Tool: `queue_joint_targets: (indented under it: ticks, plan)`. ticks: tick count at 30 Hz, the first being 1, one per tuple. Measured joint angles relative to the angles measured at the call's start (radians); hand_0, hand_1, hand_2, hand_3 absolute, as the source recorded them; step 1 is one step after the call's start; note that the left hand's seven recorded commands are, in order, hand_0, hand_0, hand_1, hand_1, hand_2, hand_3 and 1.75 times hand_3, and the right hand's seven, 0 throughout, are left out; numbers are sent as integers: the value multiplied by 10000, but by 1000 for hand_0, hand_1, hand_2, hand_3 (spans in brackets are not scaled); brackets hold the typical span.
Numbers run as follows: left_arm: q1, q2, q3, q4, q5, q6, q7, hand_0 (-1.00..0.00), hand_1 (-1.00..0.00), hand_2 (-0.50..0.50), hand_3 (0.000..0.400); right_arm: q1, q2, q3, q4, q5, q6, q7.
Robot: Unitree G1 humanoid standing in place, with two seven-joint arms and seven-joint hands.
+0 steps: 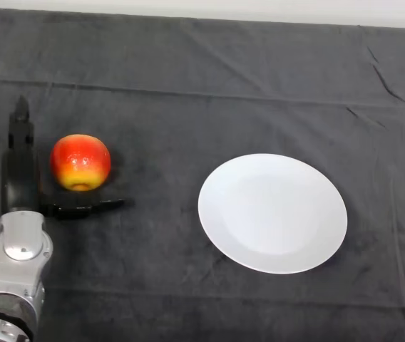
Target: Move the apple to the plate
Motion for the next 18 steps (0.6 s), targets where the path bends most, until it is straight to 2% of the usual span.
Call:
queue_joint_targets:
  ticks: [3,4,5,6,7,10,13,18]
  plan:
    - [-19,-19,-219,45,2,0,-145,0,0,0,0,0,-3,1,-1,0,-1,26]
    - [-25,-35,-234,57,1,1,-169,-471,-106,-182,188,0,-4,1,-1,0,-1,29]
    - [-28,-38,-244,69,0,1,-189,-588,-239,-175,235,0,-4,1,-1,0,-1,31]
    - [-40,-38,-246,106,0,1,-209,-722,-396,-163,289,0,-4,1,0,0,-3,33]
    - [-64,-38,-247,158,0,4,-225,-1000,-1000,0,400,1,-4,0,0,2,-3,33]
    - [-233,-38,-254,373,1,31,-294,-1000,-1000,0,400,14,-14,0,2,28,-11,34]
    - [-280,-39,-282,372,9,31,-295,-1000,-1000,0,400,15,-13,1,2,29,-23,49]
    - [-289,-38,-320,373,29,31,-289,-1000,-1000,0,400,18,-13,0,2,32,-30,52]
